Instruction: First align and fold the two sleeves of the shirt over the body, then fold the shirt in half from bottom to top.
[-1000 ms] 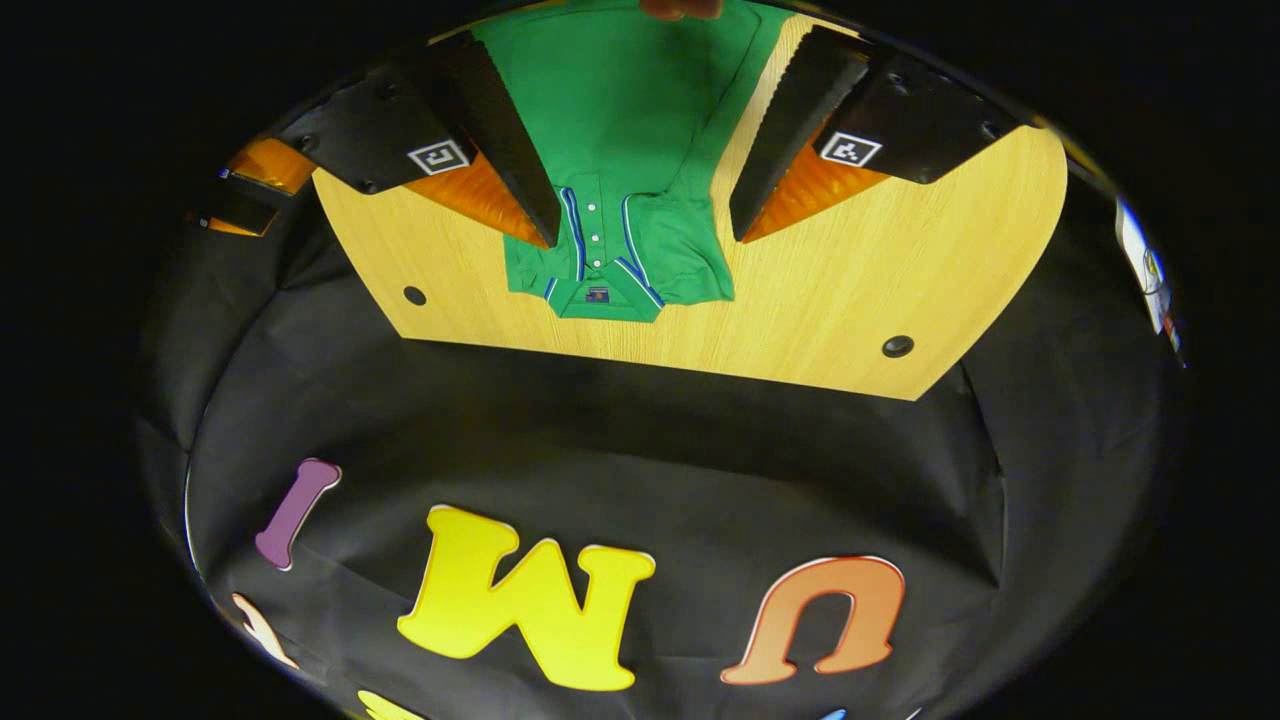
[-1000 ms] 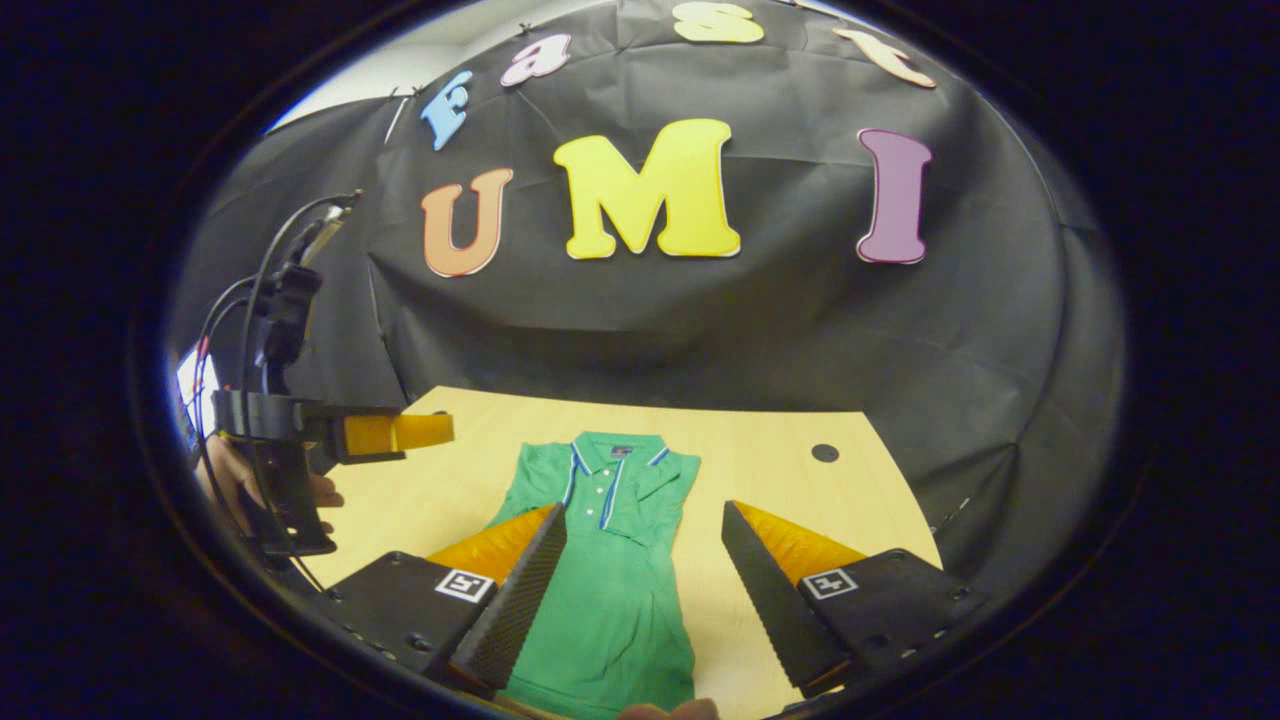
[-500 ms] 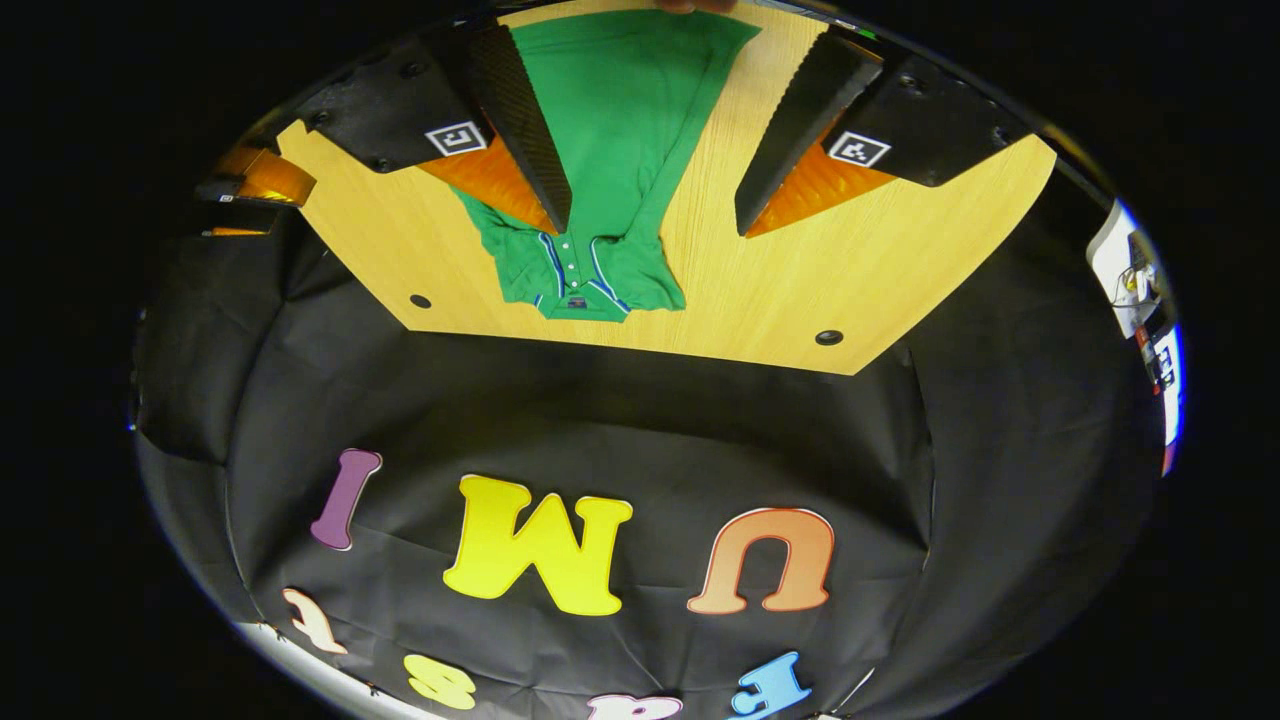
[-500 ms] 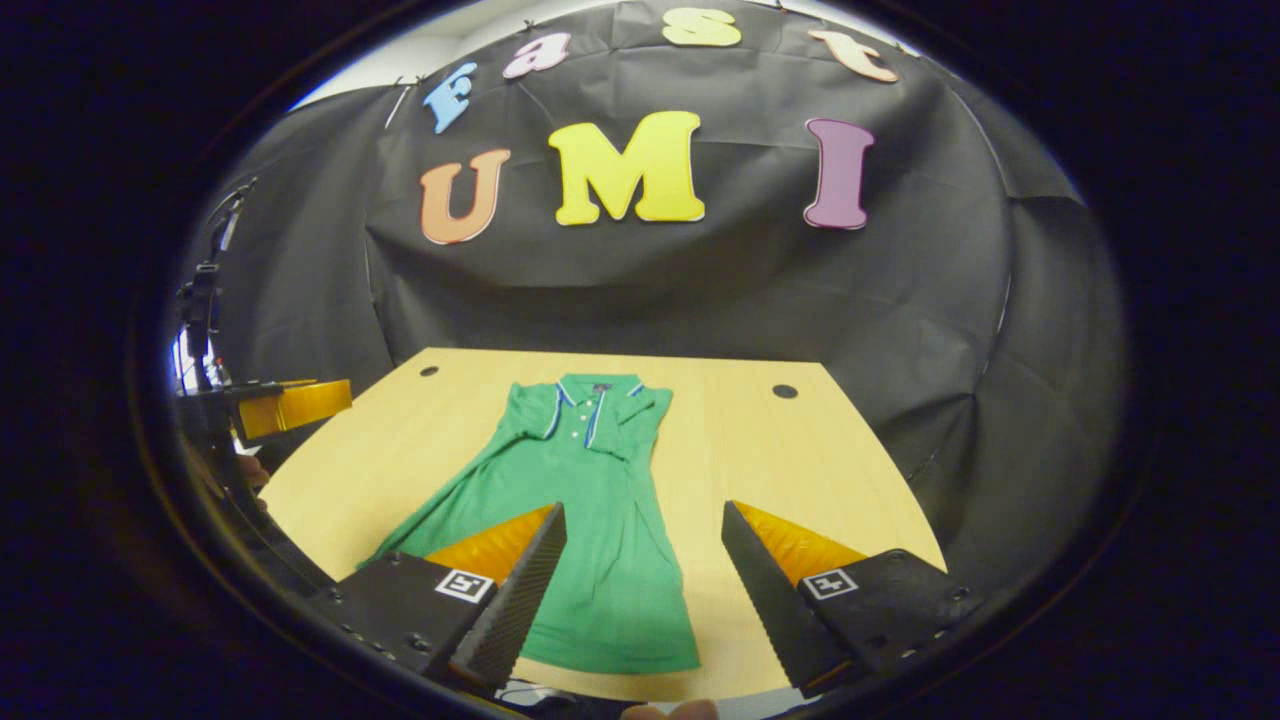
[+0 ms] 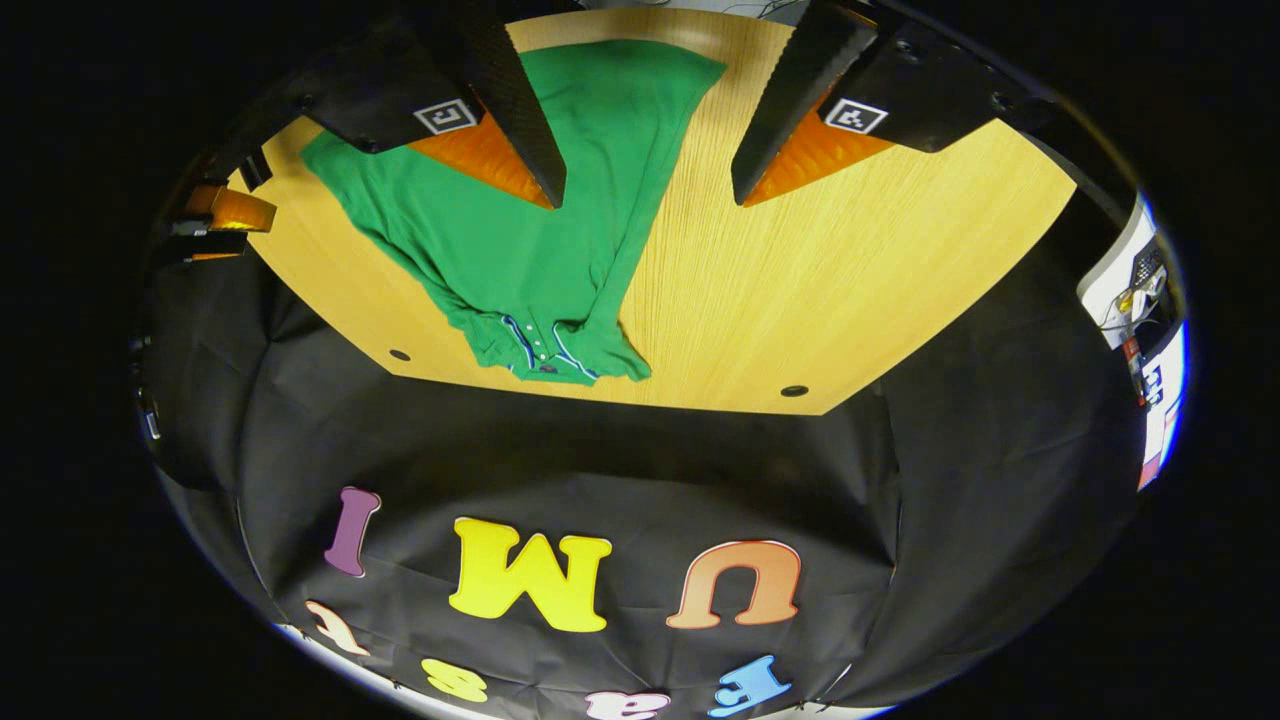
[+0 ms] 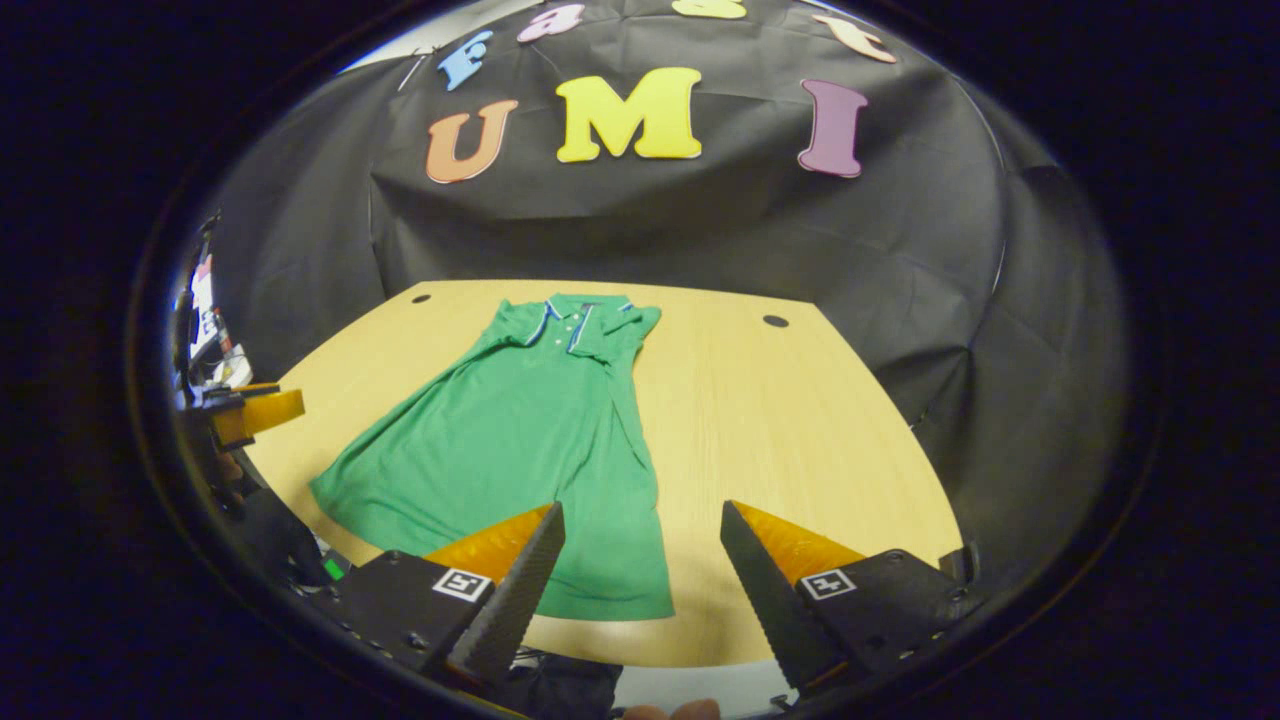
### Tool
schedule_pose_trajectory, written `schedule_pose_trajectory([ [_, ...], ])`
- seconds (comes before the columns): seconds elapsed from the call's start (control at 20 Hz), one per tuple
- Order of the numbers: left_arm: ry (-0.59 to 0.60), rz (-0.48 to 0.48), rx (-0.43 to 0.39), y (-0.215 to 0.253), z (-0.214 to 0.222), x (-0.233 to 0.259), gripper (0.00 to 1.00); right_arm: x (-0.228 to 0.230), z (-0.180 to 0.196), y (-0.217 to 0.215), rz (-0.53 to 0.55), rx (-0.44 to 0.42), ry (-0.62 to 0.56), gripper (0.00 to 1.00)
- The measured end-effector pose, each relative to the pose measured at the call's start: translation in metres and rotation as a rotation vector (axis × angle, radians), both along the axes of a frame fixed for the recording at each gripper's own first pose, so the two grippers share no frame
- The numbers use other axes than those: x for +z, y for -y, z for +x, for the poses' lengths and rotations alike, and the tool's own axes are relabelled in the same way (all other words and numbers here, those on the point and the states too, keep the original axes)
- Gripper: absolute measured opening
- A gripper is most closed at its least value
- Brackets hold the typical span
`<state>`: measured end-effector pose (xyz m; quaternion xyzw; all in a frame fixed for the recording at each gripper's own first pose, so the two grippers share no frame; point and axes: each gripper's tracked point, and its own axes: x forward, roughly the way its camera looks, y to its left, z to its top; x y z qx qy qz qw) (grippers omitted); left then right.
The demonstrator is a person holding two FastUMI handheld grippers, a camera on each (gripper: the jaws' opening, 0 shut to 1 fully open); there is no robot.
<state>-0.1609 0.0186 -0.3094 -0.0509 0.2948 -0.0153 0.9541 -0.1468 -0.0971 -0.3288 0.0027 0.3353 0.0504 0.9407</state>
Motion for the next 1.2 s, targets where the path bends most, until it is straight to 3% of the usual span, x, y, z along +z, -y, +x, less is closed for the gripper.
schedule_pose_trajectory([
  [0.4, -0.091, 0.041, -0.063, -0.002, -0.022, -0.077, 1.00, -0.084, 0.001, -0.006, -0.014, 0.013, -0.090, 0.96],
  [0.55, -0.127, 0.030, -0.054, -0.003, -0.028, -0.092, 1.00, -0.093, -0.004, -0.007, 0.001, 0.015, -0.113, 0.96],
  [0.6, -0.109, 0.050, -0.050, -0.004, -0.027, -0.090, 1.00, -0.092, -0.003, -0.007, 0.006, 0.015, -0.110, 0.92],
  [0.75, -0.113, 0.100, -0.074, -0.001, -0.025, -0.097, 1.00, -0.095, -0.003, -0.010, 0.027, 0.022, -0.120, 0.95],
  [0.8, -0.109, 0.090, -0.056, -0.002, -0.025, -0.096, 1.00, -0.096, -0.004, -0.012, 0.041, 0.018, -0.117, 0.94],
  [0.9, -0.111, 0.091, -0.033, 0.002, -0.025, -0.095, 1.00, -0.095, -0.004, -0.016, 0.045, 0.022, -0.125, 0.81],
  [0.95, -0.109, 0.088, -0.039, 0.006, -0.025, -0.094, 0.94, -0.096, -0.003, -0.018, 0.051, 0.019, -0.129, 0.76],
  [1.0, -0.104, 0.082, -0.046, 0.011, -0.025, -0.095, 0.75, -0.096, -0.005, -0.018, 0.058, 0.006, -0.135, 0.51],
  [1.05, -0.101, 0.081, -0.045, 0.012, -0.024, -0.095, 0.51, -0.093, -0.003, -0.016, 0.062, -0.004, -0.136, 0.46],
  [1.15, -0.098, 0.069, -0.055, 0.017, -0.023, -0.095, 0.23, -0.101, -0.002, -0.023, 0.074, -0.010, -0.142, 0.18],
  [1.2, -0.098, 0.071, -0.062, 0.017, -0.024, -0.093, 0.17, -0.094, -0.004, -0.022, 0.052, -0.004, -0.135, 0.05],
])
